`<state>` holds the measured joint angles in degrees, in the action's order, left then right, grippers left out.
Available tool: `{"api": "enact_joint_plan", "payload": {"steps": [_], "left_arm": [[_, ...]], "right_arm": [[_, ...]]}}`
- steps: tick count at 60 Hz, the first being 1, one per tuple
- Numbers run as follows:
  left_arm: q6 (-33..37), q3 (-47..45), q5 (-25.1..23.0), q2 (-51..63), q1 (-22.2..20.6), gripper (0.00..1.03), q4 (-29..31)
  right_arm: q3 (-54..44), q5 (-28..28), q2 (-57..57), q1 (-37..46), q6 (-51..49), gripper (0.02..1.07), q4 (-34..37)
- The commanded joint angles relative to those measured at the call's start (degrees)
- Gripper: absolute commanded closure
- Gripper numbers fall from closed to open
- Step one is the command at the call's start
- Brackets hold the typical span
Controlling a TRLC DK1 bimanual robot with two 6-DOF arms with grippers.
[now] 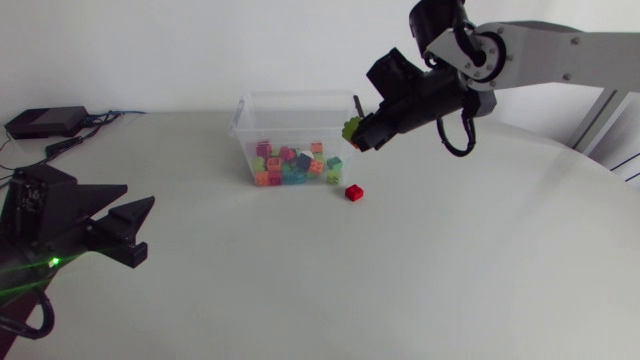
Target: Place the duplo bricks in the container
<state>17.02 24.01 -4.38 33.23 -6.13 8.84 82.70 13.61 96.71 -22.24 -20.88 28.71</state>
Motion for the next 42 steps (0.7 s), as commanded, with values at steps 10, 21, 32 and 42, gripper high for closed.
{"api": "enact_joint_plan", "payload": {"steps": [10,21,32,42], "left_arm": [[0.9,-5.6,-0.3,-9.5,1.2,0.54,-1.4],[0.2,-8.2,-0.9,-15.6,2.7,0.57,-1.2],[-2.2,-9.9,-0.9,-20.2,4.0,0.58,-1.8],[-3.0,-12.0,-0.9,-23.9,5.3,0.6,-2.2]], "right_arm": [[7.3,-1.3,4.2,-2.7,4.5,0.84,-1.7],[12.2,-1.8,8.9,-3.2,5.6,0.84,-2.7],[17.3,-2.4,13.9,-3.0,5.9,0.84,-3.6],[22.3,-2.4,18.7,-2.9,6.8,0.84,-4.0]]}}
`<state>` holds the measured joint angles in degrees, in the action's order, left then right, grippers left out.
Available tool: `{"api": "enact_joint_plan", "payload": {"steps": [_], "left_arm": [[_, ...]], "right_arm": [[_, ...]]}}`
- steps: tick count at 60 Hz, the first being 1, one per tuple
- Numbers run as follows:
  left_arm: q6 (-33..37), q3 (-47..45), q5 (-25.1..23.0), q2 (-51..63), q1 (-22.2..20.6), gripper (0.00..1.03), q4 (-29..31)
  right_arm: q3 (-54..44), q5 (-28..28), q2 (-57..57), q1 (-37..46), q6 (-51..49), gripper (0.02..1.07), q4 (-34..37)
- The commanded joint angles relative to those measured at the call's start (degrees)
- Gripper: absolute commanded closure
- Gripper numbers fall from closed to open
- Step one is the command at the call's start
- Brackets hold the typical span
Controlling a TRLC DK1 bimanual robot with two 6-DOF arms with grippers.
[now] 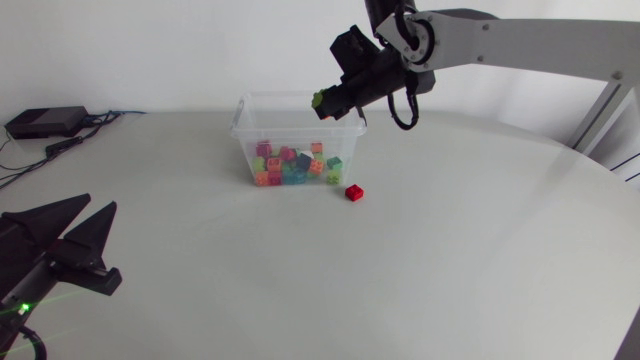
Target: Place the duplo bricks in the container
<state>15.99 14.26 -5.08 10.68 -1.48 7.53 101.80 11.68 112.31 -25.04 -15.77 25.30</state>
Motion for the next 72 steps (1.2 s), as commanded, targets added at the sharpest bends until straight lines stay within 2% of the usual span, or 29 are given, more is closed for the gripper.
{"api": "enact_joint_plan", "payload": {"steps": [1,11,22,24,30,33,43,53,72], "left_arm": [[-2.2,-2.4,-0.2,-1.5,0.7,0.6,-0.9],[-6.0,-4.2,-0.1,-5.9,4.6,0.64,-2.0],[-6.5,-5.2,-0.1,-8.1,5.5,0.65,-1.8],[-6.8,-5.6,-0.1,-9.0,5.9,0.65,-1.8],[-7.7,-6.6,-0.1,-11.4,6.7,0.67,-1.3],[-7.8,-6.6,-0.1,-11.4,6.7,0.67,-1.1],[-9.7,-6.7,0.1,-11.5,7.0,0.67,-1.2],[-11.0,-7.5,0.1,-11.6,6.9,0.67,-2.2],[-12.0,-10.2,2.0,-11.6,6.8,0.67,-9.3]], "right_arm": [[3.8,-0.5,3.7,-0.1,1.8,0.84,-0.6],[9.6,-1.4,8.6,-0.1,2.1,0.84,-0.4],[15.2,-2.9,13.4,-0.1,2.5,0.81,-0.1],[16.1,-3.2,14.1,-0.2,2.5,0.71,0.3],[17.9,-4.6,15.2,-0.7,2.6,0.19,1.8],[17.8,-5.2,14.9,-0.8,2.6,0.07,1.8],[13.2,-5.2,9.8,-0.6,2.8,0.07,1.7],[-0.4,-5.2,-1.0,0.3,2.8,0.07,-3.6],[-24.2,-5.2,-15.6,2.9,1.5,0.07,-13.0]]}}
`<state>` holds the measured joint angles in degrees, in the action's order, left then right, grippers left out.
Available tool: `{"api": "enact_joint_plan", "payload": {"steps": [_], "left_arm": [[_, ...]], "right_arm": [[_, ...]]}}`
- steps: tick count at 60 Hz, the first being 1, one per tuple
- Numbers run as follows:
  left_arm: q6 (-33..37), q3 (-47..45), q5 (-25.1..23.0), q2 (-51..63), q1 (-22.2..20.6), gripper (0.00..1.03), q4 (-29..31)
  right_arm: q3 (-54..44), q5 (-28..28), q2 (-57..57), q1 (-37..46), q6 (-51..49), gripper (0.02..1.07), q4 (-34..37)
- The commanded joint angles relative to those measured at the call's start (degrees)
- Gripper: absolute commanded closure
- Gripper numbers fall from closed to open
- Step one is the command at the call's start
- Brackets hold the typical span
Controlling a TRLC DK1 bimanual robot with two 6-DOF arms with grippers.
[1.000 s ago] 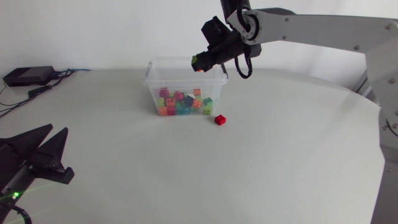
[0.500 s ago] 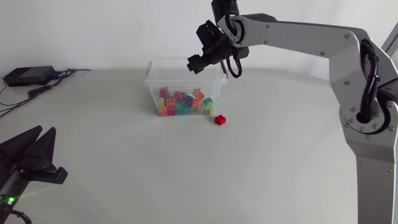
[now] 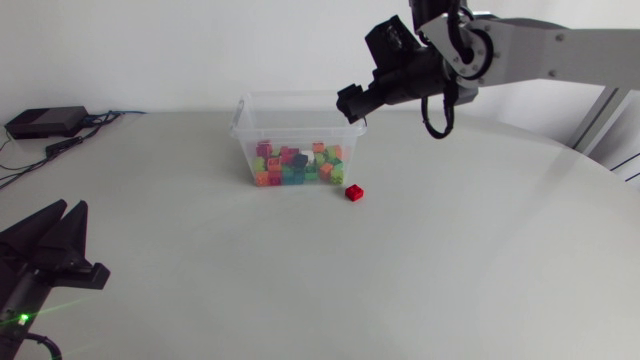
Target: Place the duplo bricks in the container
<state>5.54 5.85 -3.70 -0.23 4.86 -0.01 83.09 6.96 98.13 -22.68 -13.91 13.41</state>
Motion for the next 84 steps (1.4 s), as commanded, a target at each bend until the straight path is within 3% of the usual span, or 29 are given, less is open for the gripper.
{"api": "enact_joint_plan", "payload": {"steps": [1,19,25,27,30,41,49,57,75,84], "left_arm": [[-1.7,-1.9,0.7,-0.6,0.5,0.67,-1.9],[-3.5,-4.4,3.3,-0.6,0.1,0.67,-5.0],[-5.5,-5.1,4.1,-0.6,0.2,0.6,-6.0],[-6.8,-5.3,4.6,-0.6,0.2,0.57,-6.2],[-7.2,-5.6,4.8,-0.6,0.1,0.42,-6.3],[-7.3,-5.8,5.1,-0.6,-0.7,0.34,-6.3],[-7.3,-5.7,5.2,-0.6,-0.7,0.15,-6.0],[-7.3,-5.8,5.2,-0.6,-0.7,0.06,-5.8],[-6.9,-5.8,5.2,-0.6,-1.9,0.04,-4.1],[-6.8,-6.0,5.2,-0.6,-3.5,0.04,-2.0]], "right_arm": [[-6.6,-0.5,-1.8,0.6,-0.4,0.07,-1.6],[-23.2,-2.6,-4.1,-0.2,0.1,0.07,-8.3],[-24.1,-2.7,-1.0,-0.7,0.5,0.07,-8.8],[-23.9,-2.7,0.2,-0.9,0.5,0.07,-8.9],[-22.8,-2.7,2.5,-1.1,0.6,0.07,-8.8],[-16.3,-3.8,11.3,-1.0,1.4,0.07,-7.6],[-11.8,-4.1,16.0,-0.5,1.2,0.07,-7.0],[-7.5,-4.1,20.3,0.7,0.7,0.07,-6.0],[-2.0,-2.5,26.3,3.5,-0.2,0.07,-3.4],[-1.4,-1.3,27.2,3.5,-0.6,0.12,-3.1]]}}
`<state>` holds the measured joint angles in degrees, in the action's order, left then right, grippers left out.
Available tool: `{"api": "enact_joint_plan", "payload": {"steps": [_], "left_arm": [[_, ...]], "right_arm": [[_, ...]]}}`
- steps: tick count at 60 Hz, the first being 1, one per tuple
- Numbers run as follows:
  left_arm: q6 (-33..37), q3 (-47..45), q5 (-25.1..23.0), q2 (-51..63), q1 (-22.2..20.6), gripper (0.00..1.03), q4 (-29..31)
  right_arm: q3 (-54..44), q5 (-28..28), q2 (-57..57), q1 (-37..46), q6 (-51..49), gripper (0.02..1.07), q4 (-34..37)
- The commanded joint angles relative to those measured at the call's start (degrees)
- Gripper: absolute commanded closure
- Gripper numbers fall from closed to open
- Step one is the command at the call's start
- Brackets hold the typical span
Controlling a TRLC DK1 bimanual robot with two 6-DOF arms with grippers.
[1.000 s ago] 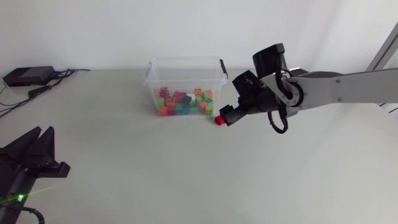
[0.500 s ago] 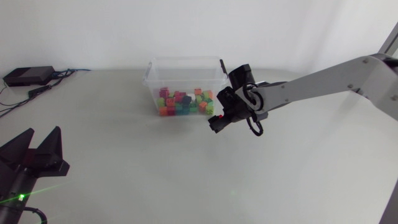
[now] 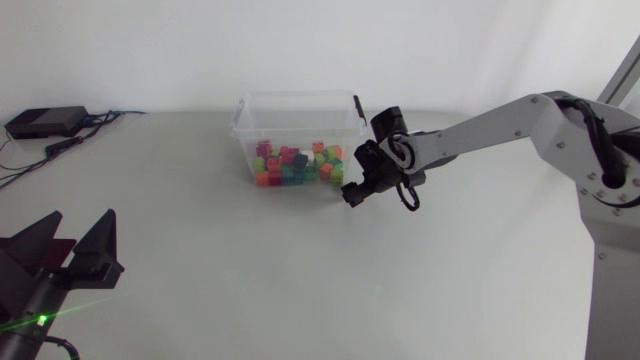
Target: Place the duplo bricks in the container
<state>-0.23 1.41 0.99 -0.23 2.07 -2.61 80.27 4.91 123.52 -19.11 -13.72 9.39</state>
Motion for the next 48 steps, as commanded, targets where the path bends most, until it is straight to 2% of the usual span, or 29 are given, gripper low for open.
{"api": "enact_joint_plan", "payload": {"steps": [1,16,27,31,48], "left_arm": [[-0.9,-1.6,0.5,-0.6,-0.7,0.04,0.7],[-0.2,-1.4,0.5,-0.6,-0.7,0.04,2.5],[-0.2,-1.3,0.4,-0.6,-0.4,0.04,2.9],[-0.2,-1.3,0.4,-0.6,-0.1,0.04,3.0],[-0.2,-1.3,0.4,-0.6,0.0,0.04,3.0]], "right_arm": [[1.5,0.8,1.9,0.0,-0.8,0.13,1.0],[2.3,1.0,3.8,-1.4,-0.8,0.37,1.8],[2.1,0.9,4.0,-1.6,-0.6,0.67,1.9],[1.6,0.9,3.3,-1.7,-0.6,0.82,2.0],[-2.2,1.0,-7.1,-2.2,-0.2,0.83,4.6]]}}
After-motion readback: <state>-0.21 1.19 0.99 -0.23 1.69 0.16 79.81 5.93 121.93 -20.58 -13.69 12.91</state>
